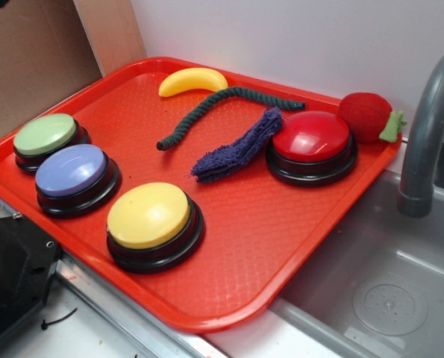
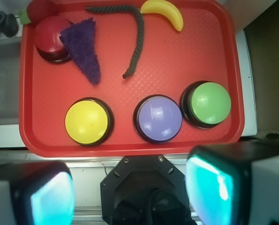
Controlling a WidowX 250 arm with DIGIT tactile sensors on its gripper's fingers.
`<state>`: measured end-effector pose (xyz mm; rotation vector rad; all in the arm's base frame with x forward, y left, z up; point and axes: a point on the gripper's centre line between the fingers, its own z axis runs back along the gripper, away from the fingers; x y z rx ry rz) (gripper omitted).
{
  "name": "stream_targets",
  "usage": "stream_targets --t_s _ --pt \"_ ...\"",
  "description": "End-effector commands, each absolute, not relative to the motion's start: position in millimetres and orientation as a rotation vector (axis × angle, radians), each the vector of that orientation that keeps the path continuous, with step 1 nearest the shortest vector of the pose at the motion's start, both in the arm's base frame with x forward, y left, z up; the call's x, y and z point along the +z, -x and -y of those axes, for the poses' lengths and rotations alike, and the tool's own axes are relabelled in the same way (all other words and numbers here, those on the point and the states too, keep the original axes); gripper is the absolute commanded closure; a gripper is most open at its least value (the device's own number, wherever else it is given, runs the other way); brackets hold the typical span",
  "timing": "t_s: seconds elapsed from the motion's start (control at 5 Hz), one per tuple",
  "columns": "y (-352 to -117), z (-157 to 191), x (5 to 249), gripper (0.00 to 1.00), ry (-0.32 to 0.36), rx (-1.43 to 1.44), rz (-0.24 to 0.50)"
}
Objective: Push the yellow button.
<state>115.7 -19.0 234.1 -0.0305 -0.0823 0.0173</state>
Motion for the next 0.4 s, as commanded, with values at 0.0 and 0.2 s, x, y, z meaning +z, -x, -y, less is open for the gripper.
stream_targets --t_s 0.0,0.2 --pt "-115.7 19.0 234.1 0.0 0.03 0.017 0.082" --pt "-132.0 61.2 194.1 0.0 -0.015 -0.235 0.041"
